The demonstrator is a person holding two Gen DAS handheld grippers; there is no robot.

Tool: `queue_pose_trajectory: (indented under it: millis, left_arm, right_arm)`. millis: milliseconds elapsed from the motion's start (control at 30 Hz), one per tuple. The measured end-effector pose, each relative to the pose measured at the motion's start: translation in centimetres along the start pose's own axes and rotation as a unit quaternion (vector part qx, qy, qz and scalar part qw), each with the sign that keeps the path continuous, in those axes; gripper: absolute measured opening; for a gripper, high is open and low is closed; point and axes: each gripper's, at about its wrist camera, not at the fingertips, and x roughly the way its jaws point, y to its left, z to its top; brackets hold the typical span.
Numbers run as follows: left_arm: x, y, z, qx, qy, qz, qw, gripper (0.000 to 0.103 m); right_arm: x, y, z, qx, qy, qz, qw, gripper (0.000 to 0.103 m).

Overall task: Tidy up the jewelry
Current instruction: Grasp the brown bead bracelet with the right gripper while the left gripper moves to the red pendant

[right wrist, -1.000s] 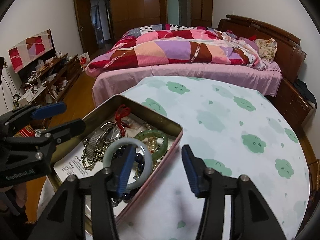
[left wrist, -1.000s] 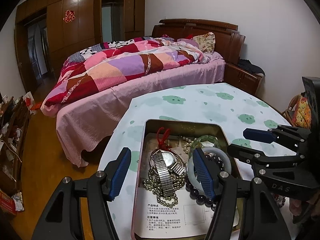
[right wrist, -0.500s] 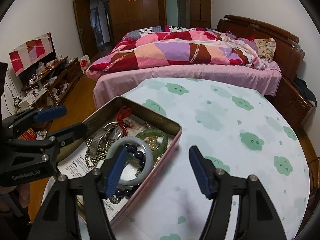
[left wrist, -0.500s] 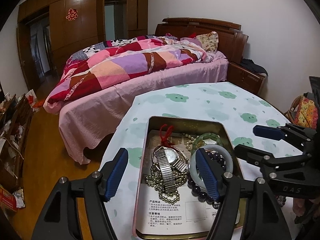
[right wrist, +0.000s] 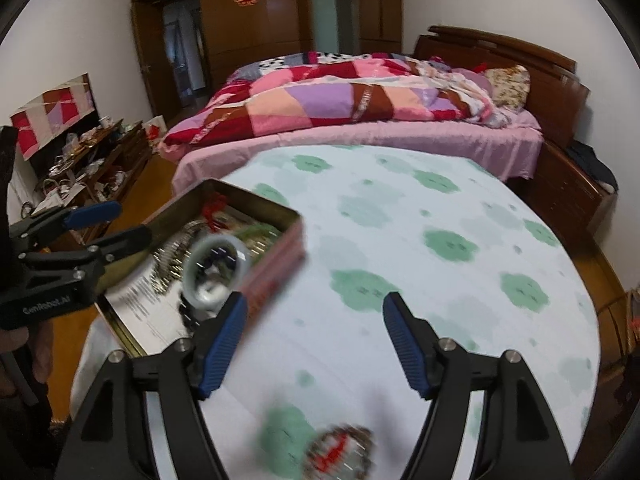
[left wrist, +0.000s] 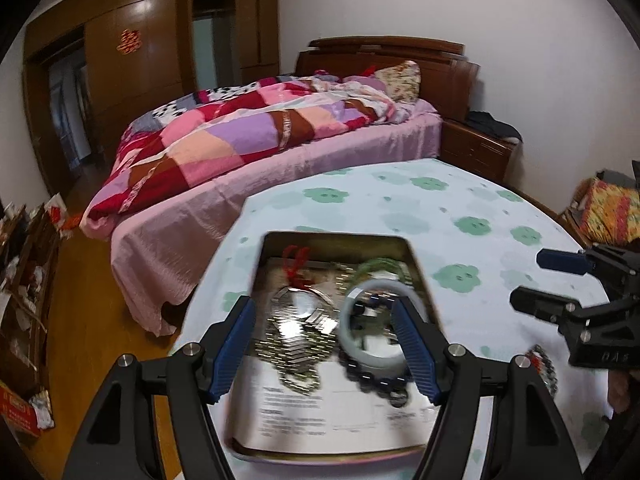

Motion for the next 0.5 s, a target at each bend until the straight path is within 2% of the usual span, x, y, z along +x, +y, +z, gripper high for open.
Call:
queue_pose_trajectory:
  millis: [233,400,467,500]
  left_arm:
    - [-0.3,-4.1,-1.0,0.043,0.006,-0.026,0.9987,0.071]
    - [-0.2,-6.5,-2.1,0.066,0.018,-0.036,0.997,0.071]
    - [-0.1,-7.3,-2.5,0.073,0.024,-0.038,0.9963,0.071]
    - [0.0,-7.6,-2.7,0.077,0.025,-0.04,0.9959,0.071]
  right_arm:
    - [-1.9,-4.1,-3.0,0.05,0.003,-0.024,0.998,0.075]
    - [-3.0,-5.7,-5.6,0.069,0.01,-0.034,0.997,0.075]
    - [-3.2,-6.2,-6.7,0.075,0.018,-0.033,0.997,0.071]
    - [-3.2,-6.2,-7.0,0.076,0.021,-0.03,0.996,0.062]
